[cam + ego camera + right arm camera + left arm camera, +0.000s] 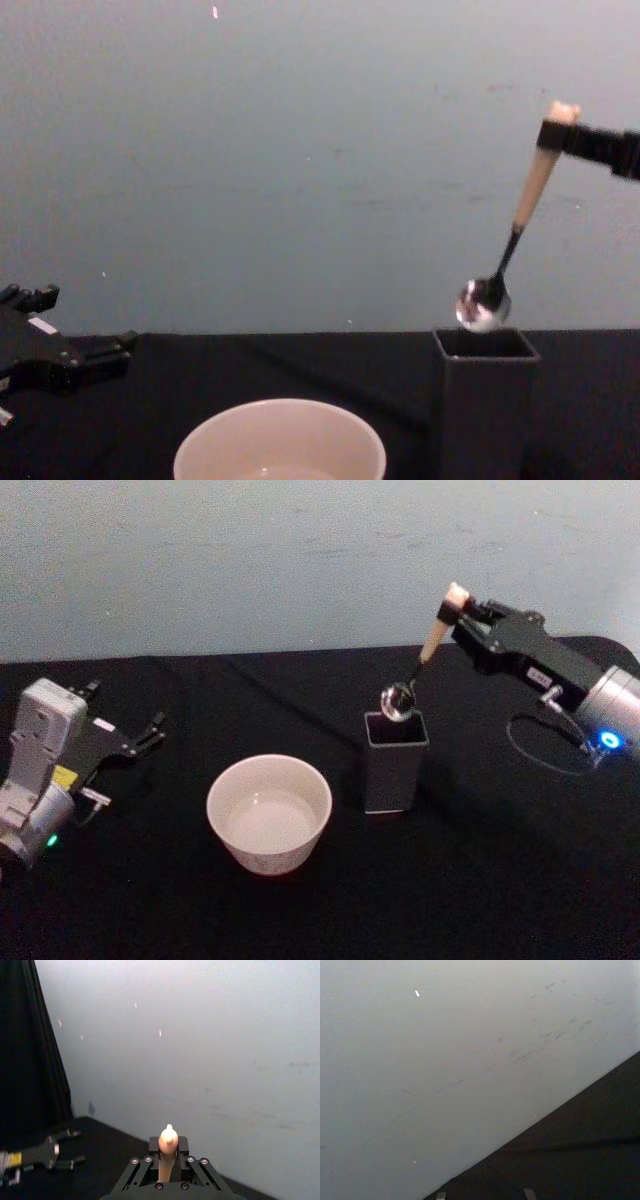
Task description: Pick up the stirring spoon with one hand, stir inside the cup, then place it back in its original position.
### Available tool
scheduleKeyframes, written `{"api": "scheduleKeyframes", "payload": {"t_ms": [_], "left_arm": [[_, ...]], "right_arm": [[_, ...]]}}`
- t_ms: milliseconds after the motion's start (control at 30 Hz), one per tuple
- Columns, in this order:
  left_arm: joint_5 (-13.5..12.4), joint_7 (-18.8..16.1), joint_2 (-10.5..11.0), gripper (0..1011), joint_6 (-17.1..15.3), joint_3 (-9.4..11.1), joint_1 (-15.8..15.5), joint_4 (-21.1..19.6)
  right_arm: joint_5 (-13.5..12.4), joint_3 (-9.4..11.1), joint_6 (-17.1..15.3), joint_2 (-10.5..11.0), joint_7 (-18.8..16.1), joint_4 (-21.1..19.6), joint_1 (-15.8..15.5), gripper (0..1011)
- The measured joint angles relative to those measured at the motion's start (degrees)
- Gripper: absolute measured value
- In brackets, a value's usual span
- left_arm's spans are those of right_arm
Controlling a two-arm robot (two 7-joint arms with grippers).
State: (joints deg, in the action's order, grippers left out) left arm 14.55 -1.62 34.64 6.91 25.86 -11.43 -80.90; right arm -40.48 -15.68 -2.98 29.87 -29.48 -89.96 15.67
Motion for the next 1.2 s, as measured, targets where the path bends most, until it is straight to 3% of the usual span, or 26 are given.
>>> {"api": "scheduleKeyframes", "payload": {"t_ms": [333,600,933,1200], "left_arm": [[0.00,0.00,0.00,1001,0.00,0.00,0.00,0.00],[0.00,0.00,0.00,1001,0.00,0.00,0.00,0.00],[0.00,0.00,0.00,1002,0.00,0.00,0.00,0.00],[0.00,0.00,0.00,1001,0.00,0.00,0.00,0.00]], "right_arm": [[-3.56,-0.18,0.51,-0.93,0.57,-1.23,1.13,216],[-4.33,-3.48,1.09,-1.09,-0.74,-1.30,2.12,216],[-0.54,-9.82,2.72,-0.87,-3.34,-1.09,2.11,216],[5.35,-13.79,6.06,-1.27,-5.00,0.94,2.21,215]]}}
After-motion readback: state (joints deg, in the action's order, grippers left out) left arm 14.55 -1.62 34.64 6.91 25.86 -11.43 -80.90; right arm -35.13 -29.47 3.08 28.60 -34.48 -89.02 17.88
